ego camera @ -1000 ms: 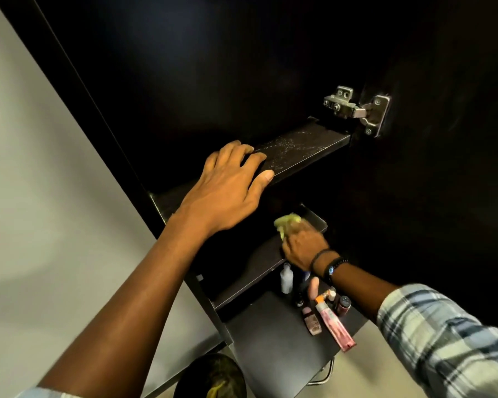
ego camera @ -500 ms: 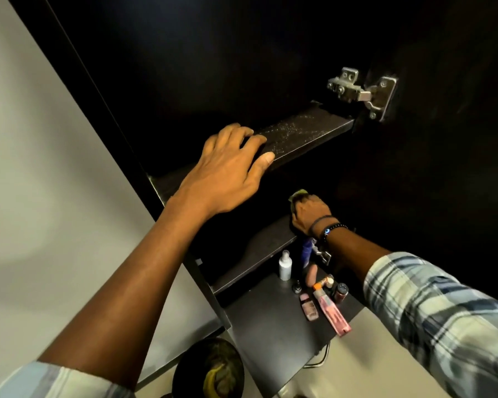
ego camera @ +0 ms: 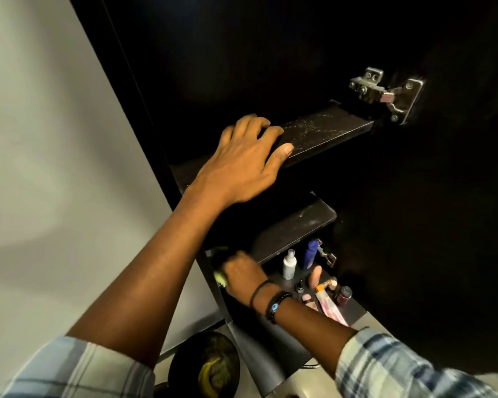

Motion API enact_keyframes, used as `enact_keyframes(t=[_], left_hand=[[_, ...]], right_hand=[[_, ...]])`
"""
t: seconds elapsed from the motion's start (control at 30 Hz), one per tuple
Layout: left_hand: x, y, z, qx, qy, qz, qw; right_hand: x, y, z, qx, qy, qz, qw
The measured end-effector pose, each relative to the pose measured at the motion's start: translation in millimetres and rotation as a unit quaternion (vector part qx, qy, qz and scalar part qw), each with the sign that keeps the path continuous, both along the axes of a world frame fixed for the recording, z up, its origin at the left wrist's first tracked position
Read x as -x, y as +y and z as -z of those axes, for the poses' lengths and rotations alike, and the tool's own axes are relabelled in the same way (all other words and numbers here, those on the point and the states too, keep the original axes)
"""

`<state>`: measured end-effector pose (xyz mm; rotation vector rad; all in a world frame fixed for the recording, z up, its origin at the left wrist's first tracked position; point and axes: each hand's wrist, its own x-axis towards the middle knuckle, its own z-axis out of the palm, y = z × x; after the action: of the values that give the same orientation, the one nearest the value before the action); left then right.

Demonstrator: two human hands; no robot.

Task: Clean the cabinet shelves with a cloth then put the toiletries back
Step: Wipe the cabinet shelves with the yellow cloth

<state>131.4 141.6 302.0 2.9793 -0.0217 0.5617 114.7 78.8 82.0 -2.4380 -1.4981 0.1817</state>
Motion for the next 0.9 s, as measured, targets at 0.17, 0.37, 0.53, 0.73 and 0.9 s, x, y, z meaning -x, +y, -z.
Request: enact_keyframes(t=[0.17, 0.37, 0.53, 0.73, 0.9], left_hand=[[3.1, -1.9, -0.4, 0.004, -0.009, 0.0, 1.0], [4.8, -2.4, -0.8, 0.001, -0.009, -0.001, 1.0], [3.5, -2.8, -2.9, 0.019, -0.005, -0.003, 1.0], [4.3, -3.5, -2.3, 0.032, -0.005, -0.007, 0.999], [7.0, -5.1, -2.8, 0.04, -0.017, -0.01, 0.999]], right_hand=[[1.7, -2.4, -8.7, 0.025, -0.03, -0.004, 0.999], [-64.6, -49.2, 5.1, 0.017, -0.059, 0.103, 0.993], [-127.1, -102.4, -34.9, -0.013, -0.01, 0.28, 0.96], [-107.7, -119.7, -136.6, -0.332, -0.001, 0.293, 0.897], [-94.6, -137.2, -212.6, -0.438, -0.099, 0.255, 0.857]])
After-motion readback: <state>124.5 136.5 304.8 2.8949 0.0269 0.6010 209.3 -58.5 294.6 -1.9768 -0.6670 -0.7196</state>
